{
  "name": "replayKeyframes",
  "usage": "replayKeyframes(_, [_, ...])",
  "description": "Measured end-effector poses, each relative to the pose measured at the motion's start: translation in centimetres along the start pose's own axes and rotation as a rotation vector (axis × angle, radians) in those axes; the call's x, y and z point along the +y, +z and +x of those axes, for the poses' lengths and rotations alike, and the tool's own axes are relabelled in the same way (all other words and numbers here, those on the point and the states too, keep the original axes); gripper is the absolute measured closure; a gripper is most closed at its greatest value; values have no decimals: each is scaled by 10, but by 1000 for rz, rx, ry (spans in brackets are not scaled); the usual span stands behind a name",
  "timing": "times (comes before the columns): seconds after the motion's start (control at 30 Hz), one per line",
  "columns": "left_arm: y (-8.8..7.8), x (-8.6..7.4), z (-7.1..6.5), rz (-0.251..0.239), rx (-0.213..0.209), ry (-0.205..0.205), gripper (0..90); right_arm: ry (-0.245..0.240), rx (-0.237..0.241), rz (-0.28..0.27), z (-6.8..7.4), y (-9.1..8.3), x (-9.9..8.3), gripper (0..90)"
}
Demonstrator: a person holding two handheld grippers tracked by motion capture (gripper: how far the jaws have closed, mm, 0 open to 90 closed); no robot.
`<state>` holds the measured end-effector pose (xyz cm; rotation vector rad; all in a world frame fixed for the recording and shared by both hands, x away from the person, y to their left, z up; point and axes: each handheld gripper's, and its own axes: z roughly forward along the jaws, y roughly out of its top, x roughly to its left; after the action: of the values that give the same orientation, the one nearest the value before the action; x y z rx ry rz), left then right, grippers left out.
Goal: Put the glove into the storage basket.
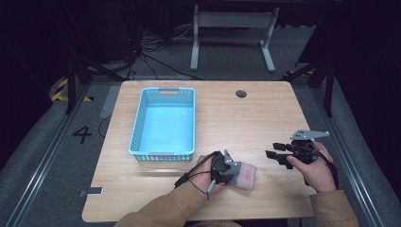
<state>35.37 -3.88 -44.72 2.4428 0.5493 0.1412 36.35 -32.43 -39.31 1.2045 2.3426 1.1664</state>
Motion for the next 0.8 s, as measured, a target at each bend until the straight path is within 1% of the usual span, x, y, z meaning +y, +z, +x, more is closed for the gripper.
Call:
replayKeyframes(0.03, [-1,0,1,-6,-6,-11,667,0,1,2,0,0,0,485])
replayKeyframes(0.07, [-1,0,1,-6,-6,-11,672,0,1,2,0,0,0,485])
replayKeyframes(0.13, [-2,0,3,-10,-25,-30,676,3,-1,1,-1,0,0,485])
replayKeyframes(0.23, [-9,1,4,-15,-45,-52,683,5,-5,-6,-3,-1,1,487])
replayKeyframes(0.27, [-10,2,5,-23,-50,-46,685,7,-4,-7,-4,-1,2,486])
replayKeyframes(0.3, [-14,3,5,-37,-56,-51,686,8,-2,-10,-4,-1,3,487])
replayKeyframes(0.33, [-17,4,5,-40,-63,-54,687,7,-3,-14,-5,-1,3,486])
replayKeyframes(0.37, [-21,5,5,-45,-62,-48,687,7,-1,-14,-5,-1,4,487])
replayKeyframes(0.4, [-28,6,6,-56,-68,-51,686,9,-2,-17,-6,0,6,487])
replayKeyframes(0.43, [-28,6,6,-56,-68,-51,686,9,-2,-17,-6,0,6,487])
replayKeyframes(0.47, [-32,7,6,-72,-75,-56,686,10,0,-17,-6,1,6,487])
replayKeyframes(0.5, [-36,8,6,-82,-76,-52,686,6,3,-11,-6,3,7,487])
replayKeyframes(0.57, [-43,10,7,-87,-85,-47,685,7,7,-7,-6,5,8,486])
replayKeyframes(0.73, [-60,11,10,-116,-97,-57,685,6,10,-7,-7,9,12,486])
replayKeyframes(0.77, [-65,11,11,-132,-97,-72,684,2,13,-6,-8,10,13,486])
replayKeyframes(0.8, [-68,10,12,-135,-98,-72,684,6,17,-5,-7,11,14,486])
